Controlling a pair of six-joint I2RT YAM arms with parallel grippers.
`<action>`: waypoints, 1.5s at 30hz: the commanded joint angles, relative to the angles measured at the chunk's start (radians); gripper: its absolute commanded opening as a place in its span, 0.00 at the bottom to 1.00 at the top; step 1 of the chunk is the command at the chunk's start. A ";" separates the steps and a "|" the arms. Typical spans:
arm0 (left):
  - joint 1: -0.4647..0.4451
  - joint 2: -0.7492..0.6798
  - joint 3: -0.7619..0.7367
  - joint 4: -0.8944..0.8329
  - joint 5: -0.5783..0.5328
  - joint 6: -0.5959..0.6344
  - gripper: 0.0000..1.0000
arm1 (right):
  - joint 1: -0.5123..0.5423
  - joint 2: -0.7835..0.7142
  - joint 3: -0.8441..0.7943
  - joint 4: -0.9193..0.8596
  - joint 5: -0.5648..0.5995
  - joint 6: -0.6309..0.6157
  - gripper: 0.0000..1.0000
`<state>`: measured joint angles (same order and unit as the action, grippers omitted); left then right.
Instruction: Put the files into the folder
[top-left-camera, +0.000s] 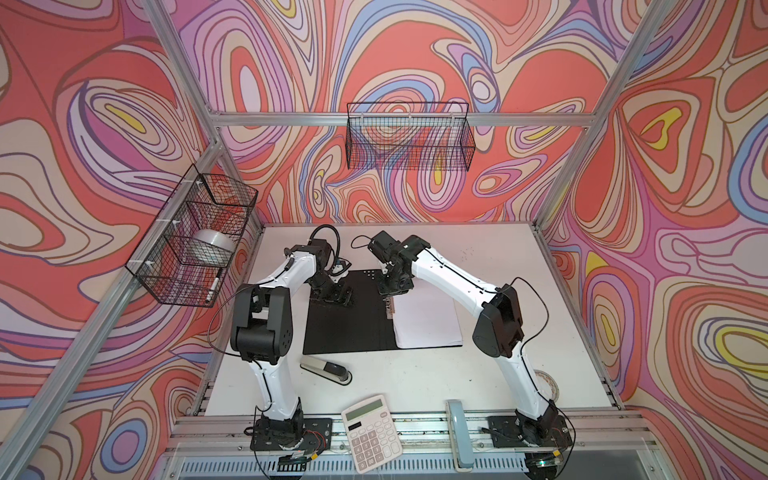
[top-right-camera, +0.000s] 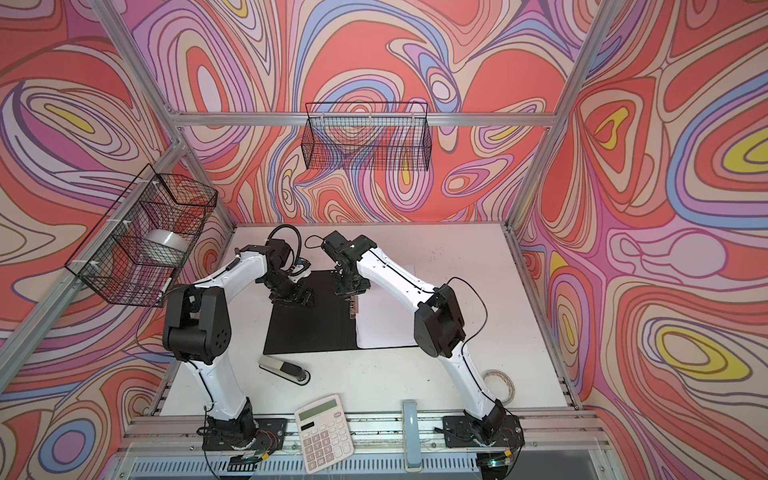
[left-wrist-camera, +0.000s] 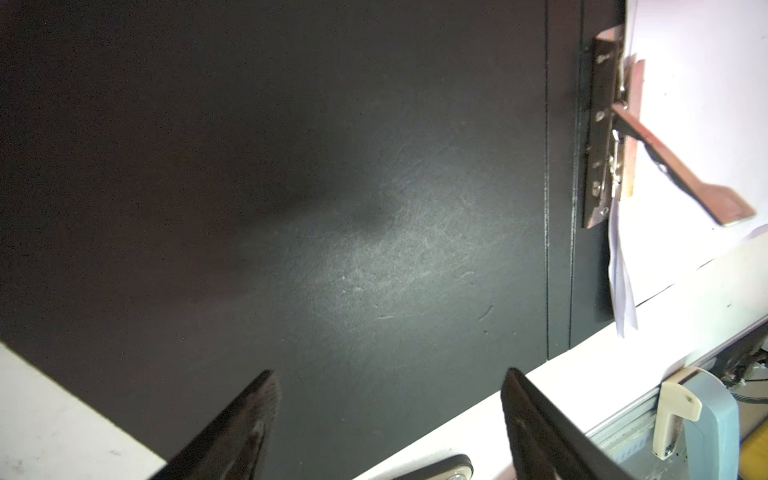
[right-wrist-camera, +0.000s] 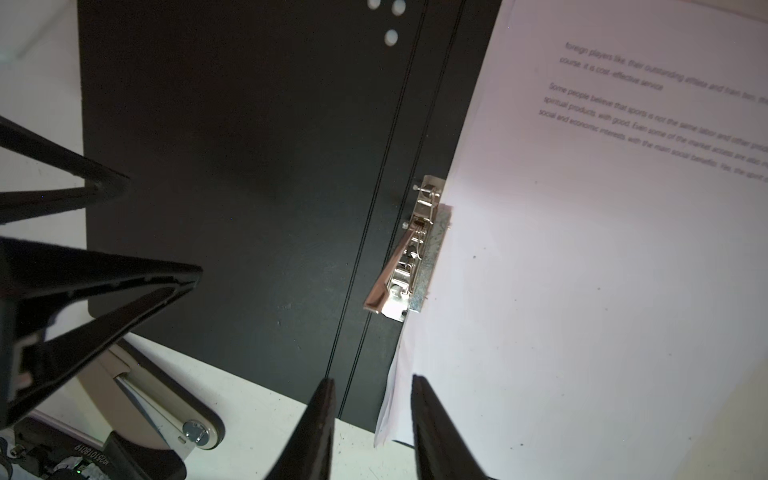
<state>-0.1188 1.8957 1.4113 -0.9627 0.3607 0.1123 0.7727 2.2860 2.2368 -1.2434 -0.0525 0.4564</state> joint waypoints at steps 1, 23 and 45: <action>0.004 0.025 -0.011 0.005 -0.018 0.032 0.82 | 0.007 0.038 0.050 -0.012 0.001 0.003 0.30; 0.004 0.068 0.002 0.007 -0.006 0.056 0.76 | 0.008 0.118 0.111 -0.042 0.022 -0.020 0.17; 0.004 0.040 0.005 -0.043 0.103 0.077 0.75 | 0.008 -0.508 -1.029 0.936 -0.268 0.401 0.11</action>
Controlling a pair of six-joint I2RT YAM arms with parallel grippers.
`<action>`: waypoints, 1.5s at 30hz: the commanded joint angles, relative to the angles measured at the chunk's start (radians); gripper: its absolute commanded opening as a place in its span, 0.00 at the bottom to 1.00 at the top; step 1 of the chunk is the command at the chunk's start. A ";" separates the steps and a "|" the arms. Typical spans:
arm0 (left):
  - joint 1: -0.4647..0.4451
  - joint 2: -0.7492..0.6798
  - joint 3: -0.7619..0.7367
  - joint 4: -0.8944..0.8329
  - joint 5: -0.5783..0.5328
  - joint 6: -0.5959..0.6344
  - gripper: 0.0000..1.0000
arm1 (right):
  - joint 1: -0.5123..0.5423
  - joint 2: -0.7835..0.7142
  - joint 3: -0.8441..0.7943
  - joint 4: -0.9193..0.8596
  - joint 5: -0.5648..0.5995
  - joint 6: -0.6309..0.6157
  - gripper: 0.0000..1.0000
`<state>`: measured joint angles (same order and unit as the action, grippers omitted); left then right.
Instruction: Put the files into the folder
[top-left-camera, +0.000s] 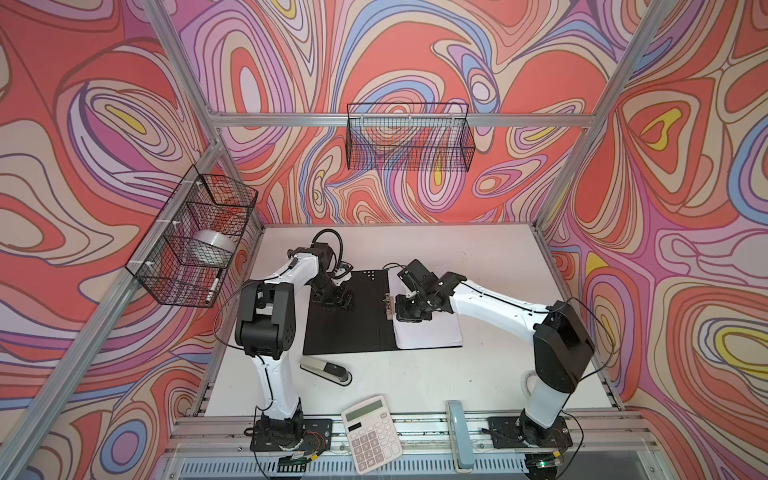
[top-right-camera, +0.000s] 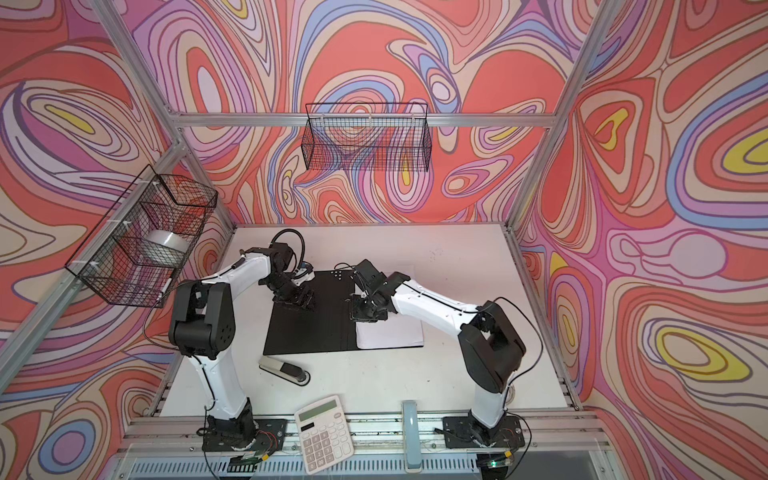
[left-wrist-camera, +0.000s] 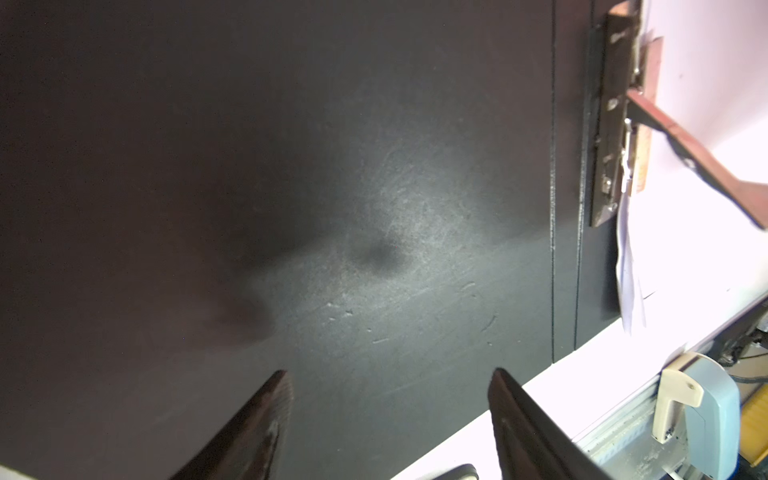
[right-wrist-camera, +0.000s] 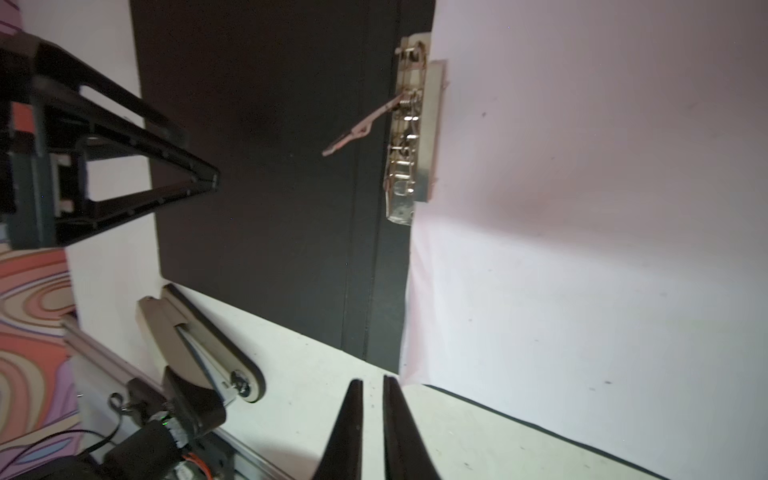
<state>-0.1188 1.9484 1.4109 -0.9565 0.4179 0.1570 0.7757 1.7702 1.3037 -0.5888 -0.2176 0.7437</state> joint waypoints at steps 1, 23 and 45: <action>0.004 -0.018 0.005 -0.053 0.052 0.035 0.75 | 0.004 0.006 -0.133 0.332 -0.111 0.133 0.10; 0.004 -0.014 0.018 -0.091 0.108 0.041 0.75 | -0.050 -0.039 -0.406 0.719 -0.182 0.241 0.07; 0.005 -0.005 0.007 -0.091 0.106 0.042 0.75 | -0.085 0.046 -0.521 0.915 -0.261 0.304 0.06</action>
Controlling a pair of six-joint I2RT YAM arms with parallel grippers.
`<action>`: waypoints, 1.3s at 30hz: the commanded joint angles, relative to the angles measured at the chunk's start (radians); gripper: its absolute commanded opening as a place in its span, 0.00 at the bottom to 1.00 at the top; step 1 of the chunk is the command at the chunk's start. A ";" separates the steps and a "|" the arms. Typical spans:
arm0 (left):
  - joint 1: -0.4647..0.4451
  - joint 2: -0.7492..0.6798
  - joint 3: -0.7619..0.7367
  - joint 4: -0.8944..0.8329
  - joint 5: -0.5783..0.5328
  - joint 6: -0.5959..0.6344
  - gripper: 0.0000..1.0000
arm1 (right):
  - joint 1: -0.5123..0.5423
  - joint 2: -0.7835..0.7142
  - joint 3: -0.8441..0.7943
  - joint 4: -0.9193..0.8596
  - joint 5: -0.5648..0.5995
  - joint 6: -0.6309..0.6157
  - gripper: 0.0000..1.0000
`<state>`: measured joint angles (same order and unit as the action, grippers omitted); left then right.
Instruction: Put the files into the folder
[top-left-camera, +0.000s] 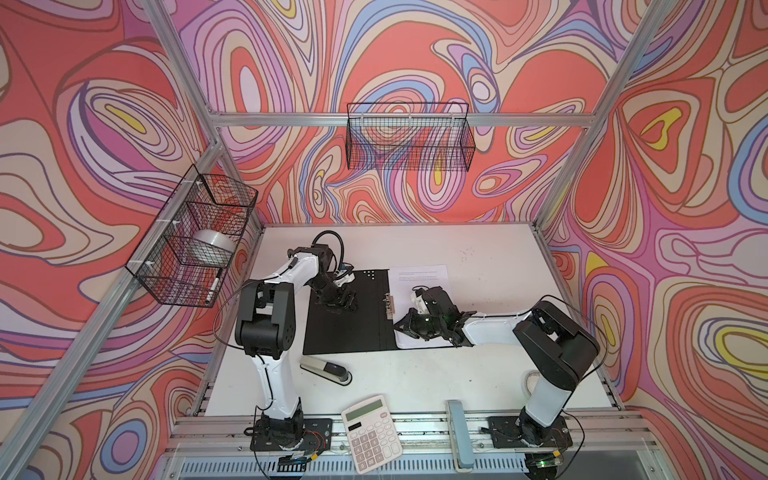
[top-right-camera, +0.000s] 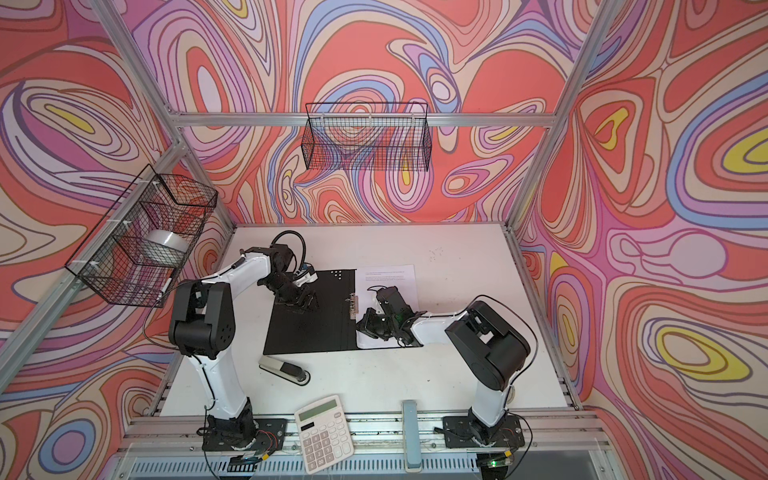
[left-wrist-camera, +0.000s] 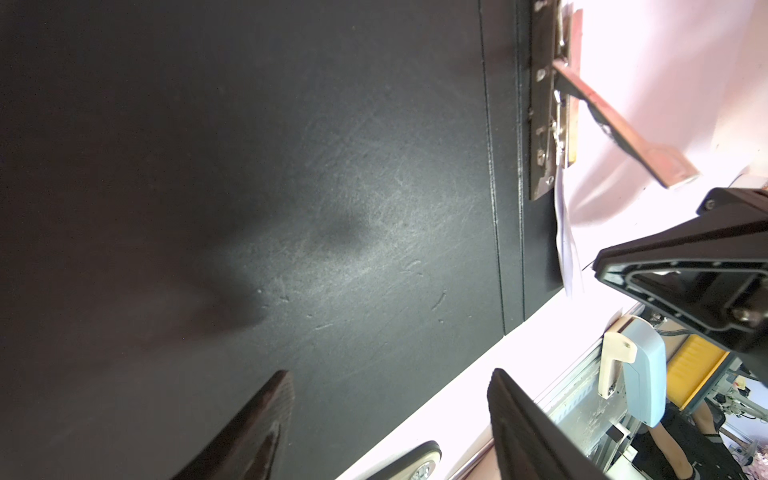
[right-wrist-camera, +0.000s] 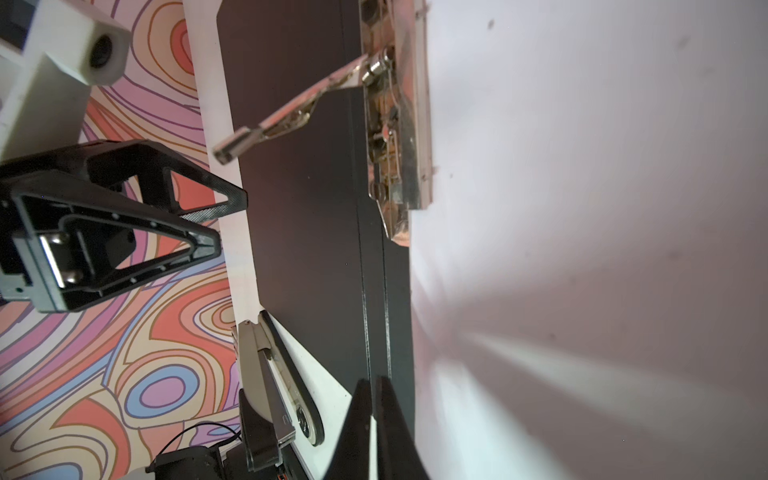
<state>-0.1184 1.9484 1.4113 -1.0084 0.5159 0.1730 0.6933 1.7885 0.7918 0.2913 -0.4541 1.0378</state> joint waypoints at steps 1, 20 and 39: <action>0.003 -0.004 0.006 -0.039 0.007 0.026 0.75 | -0.002 0.032 -0.007 0.031 -0.029 0.009 0.06; 0.005 0.007 0.005 -0.035 0.015 0.016 0.74 | -0.001 0.099 -0.041 0.117 -0.054 0.037 0.06; 0.003 -0.014 0.012 -0.044 0.134 0.026 0.74 | 0.000 0.143 -0.051 0.221 -0.107 0.102 0.09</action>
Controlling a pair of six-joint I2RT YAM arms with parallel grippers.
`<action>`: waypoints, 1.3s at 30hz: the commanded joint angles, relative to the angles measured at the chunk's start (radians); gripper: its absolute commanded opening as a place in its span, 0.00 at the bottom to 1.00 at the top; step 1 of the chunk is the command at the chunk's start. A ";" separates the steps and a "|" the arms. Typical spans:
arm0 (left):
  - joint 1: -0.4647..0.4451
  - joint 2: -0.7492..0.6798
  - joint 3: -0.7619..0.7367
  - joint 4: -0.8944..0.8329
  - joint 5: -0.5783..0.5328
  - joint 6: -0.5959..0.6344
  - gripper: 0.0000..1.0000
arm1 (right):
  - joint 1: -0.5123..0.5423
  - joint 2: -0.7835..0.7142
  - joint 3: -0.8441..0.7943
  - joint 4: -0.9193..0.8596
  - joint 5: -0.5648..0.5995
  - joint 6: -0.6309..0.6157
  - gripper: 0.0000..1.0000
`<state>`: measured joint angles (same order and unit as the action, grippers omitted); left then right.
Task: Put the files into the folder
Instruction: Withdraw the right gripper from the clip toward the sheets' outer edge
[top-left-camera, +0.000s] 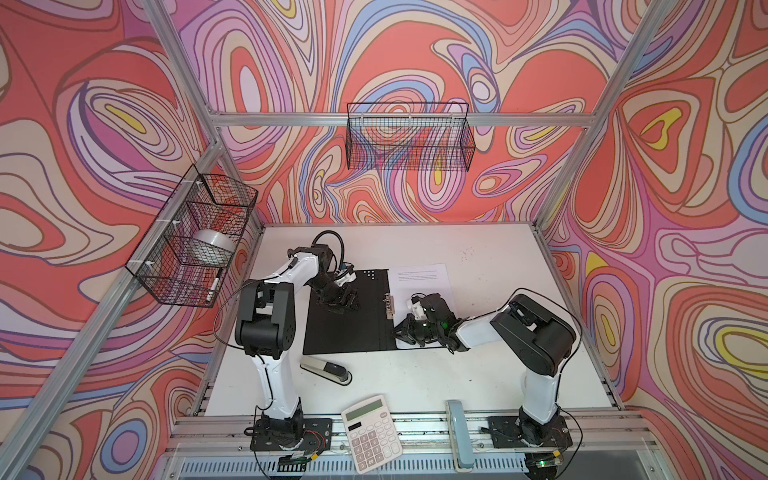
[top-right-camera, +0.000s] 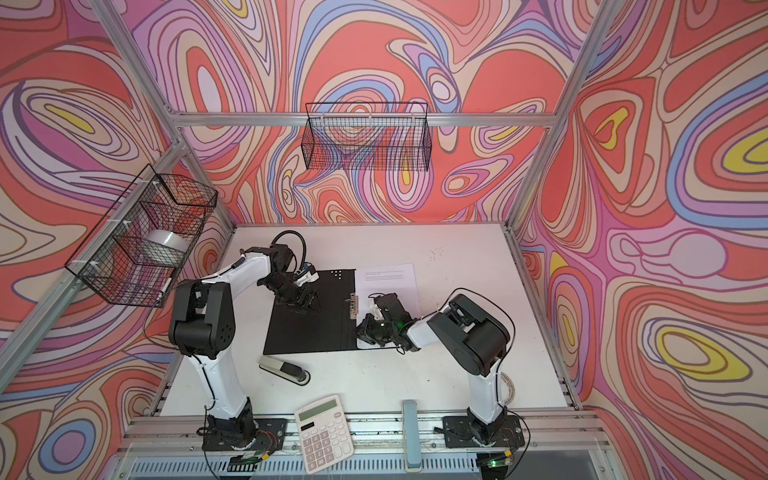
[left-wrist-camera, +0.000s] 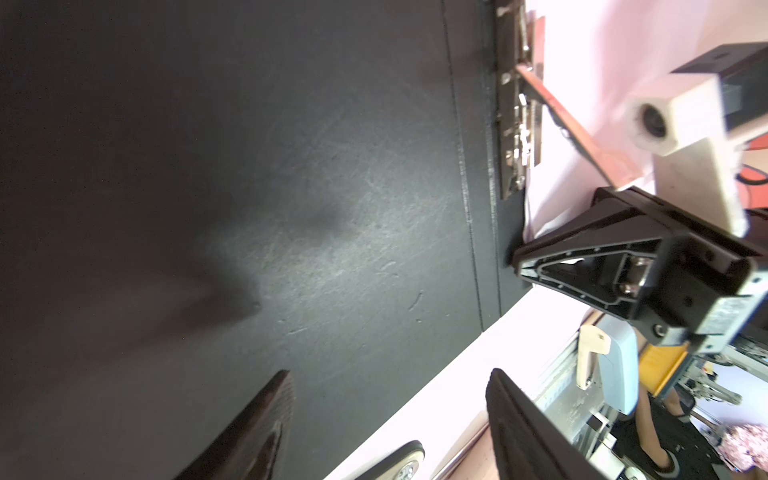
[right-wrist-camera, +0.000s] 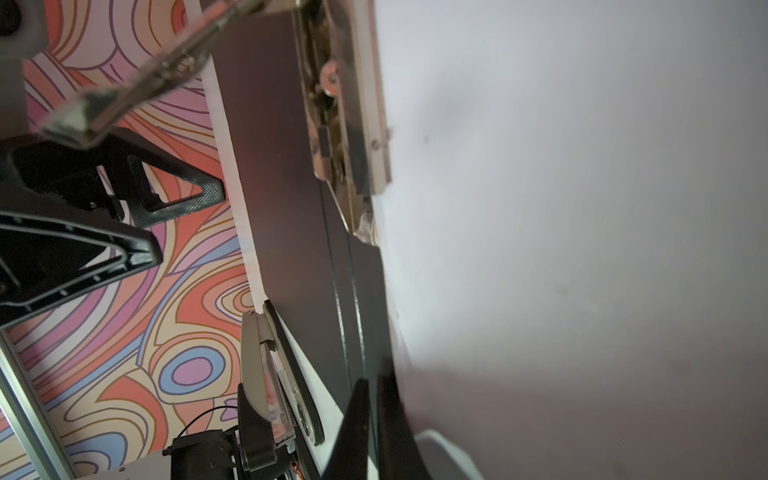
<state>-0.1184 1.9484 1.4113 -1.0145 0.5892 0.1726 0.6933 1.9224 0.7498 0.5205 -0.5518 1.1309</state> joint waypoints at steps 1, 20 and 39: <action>0.003 -0.015 0.017 -0.037 0.068 0.023 0.74 | 0.000 -0.001 -0.003 -0.020 -0.009 0.005 0.11; -0.030 -0.019 -0.058 0.040 0.276 0.030 0.72 | -0.367 -0.601 0.157 -1.002 0.225 -0.313 0.34; -0.096 -0.046 -0.191 0.202 0.440 -0.022 0.78 | -0.531 -0.552 -0.120 -0.779 0.094 -0.328 0.35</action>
<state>-0.2146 1.9396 1.2377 -0.8597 0.9680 0.1539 0.1692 1.3586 0.6525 -0.3134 -0.4393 0.8120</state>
